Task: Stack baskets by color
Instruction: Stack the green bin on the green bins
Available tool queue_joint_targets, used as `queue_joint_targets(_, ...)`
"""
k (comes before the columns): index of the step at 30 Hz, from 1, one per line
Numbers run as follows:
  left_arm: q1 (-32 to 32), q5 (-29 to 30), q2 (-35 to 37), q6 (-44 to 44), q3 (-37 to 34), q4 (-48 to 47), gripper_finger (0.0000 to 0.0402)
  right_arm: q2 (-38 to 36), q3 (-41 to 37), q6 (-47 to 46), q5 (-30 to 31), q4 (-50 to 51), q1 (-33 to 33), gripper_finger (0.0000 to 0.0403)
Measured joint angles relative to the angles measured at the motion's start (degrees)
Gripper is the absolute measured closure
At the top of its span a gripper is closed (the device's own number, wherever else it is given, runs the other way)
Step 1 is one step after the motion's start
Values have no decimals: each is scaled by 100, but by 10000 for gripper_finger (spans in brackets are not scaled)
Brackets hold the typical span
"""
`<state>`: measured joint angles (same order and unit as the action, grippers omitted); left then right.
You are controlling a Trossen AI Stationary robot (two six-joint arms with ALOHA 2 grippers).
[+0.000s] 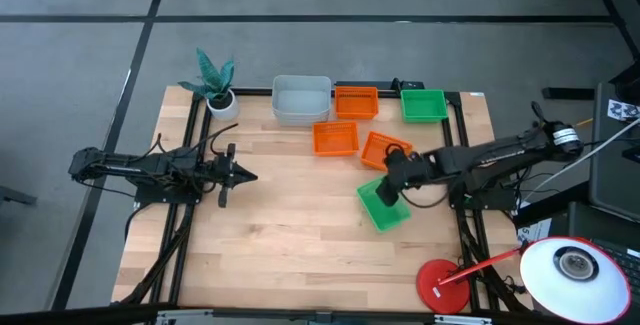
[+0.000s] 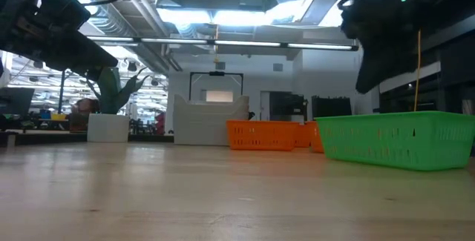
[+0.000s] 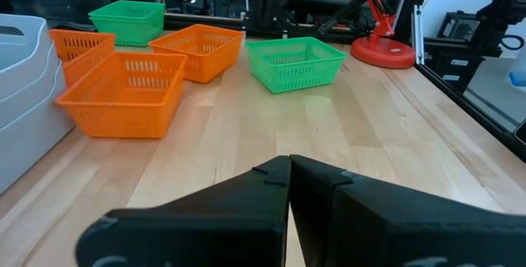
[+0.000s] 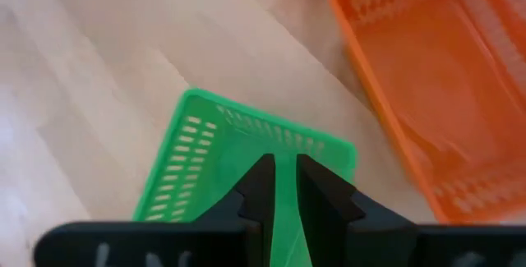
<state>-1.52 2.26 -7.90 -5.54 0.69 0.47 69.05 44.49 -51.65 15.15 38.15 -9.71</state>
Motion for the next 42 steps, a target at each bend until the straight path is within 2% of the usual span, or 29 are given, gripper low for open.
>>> queue_joint_targets(5, 0, 0, 0, -2, 0, 0, 401, -52, 0, -1247, 339, 1007, -608, 350)
queue_joint_targets(11, 0, 0, 0, 0, 0, 0, 401, -36, -2, -1541, 130, 1177, -726, 344)
queue_joint_targets(15, 0, 0, 0, 0, 0, 0, 401, -34, 0, -1394, 95, 998, -724, 316)
queue_joint_targets(24, 0, -1, 0, 0, 0, 0, 401, 2, -3, -1540, 27, 935, -724, 224)
queue_joint_targets(28, 0, -2, 0, 0, 0, 0, 401, 96, -8, -1458, 83, 440, -724, 201)
queue_joint_targets(32, 0, -2, 0, 0, 0, 0, 401, 260, -7, -906, 83, -159, -724, 196)
queue_joint_targets(37, 0, -1, 0, 0, 0, 2, 401, 810, -7, -387, -720, -1134, -726, 201)
queue_joint_targets(42, 0, -1, 0, 0, 0, 2, 401, 1387, -7, -485, -1051, -1547, -726, 203)
